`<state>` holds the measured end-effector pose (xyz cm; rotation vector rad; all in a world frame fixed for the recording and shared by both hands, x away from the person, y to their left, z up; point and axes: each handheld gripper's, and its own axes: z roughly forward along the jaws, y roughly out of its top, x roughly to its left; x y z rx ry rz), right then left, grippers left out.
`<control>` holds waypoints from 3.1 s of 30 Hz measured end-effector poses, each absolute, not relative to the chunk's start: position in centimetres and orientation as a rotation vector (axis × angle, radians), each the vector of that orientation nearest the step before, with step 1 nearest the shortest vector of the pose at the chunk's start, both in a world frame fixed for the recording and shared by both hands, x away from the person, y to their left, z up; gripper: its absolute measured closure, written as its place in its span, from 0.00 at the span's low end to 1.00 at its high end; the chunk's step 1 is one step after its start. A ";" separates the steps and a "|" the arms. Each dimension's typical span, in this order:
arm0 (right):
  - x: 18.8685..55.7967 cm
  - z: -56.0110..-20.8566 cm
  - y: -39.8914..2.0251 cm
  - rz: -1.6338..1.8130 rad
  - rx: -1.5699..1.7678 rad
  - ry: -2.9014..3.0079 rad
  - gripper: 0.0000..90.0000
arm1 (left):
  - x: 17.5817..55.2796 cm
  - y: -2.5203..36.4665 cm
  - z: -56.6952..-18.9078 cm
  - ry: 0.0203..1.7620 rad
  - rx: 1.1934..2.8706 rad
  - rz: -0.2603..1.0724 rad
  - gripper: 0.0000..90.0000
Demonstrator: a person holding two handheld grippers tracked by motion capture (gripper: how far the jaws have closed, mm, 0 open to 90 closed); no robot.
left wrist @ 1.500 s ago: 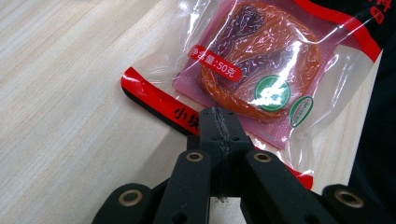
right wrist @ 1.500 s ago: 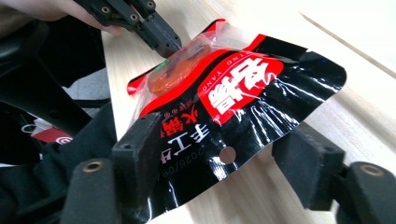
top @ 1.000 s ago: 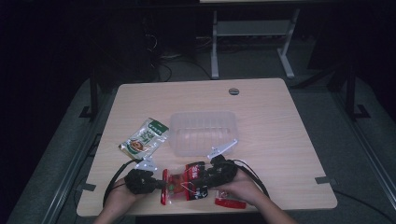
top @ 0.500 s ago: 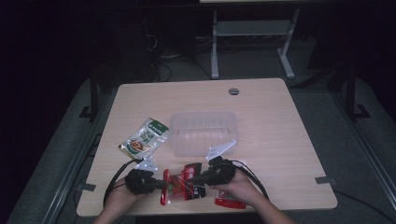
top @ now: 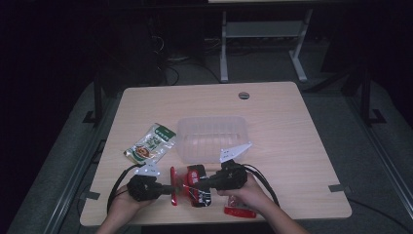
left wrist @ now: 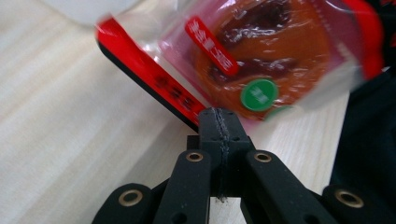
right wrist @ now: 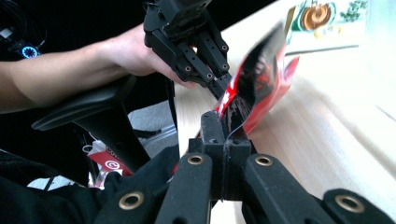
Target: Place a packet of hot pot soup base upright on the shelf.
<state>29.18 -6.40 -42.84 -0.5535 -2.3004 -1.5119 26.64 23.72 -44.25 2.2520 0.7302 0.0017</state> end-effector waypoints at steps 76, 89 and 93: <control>35.5 -34.5 -12.9 -1.790 -0.711 -2.406 1.00 | 26.0 25.1 -44.5 0.673 2.327 0.127 0.35; 36.3 -35.6 -14.3 -1.717 -0.810 -2.458 1.00 | 25.9 25.1 -44.6 0.687 2.326 0.115 0.35; 36.4 -35.8 -14.1 -1.699 -0.820 -2.473 1.00 | 25.9 25.1 -44.6 0.688 2.327 0.114 0.35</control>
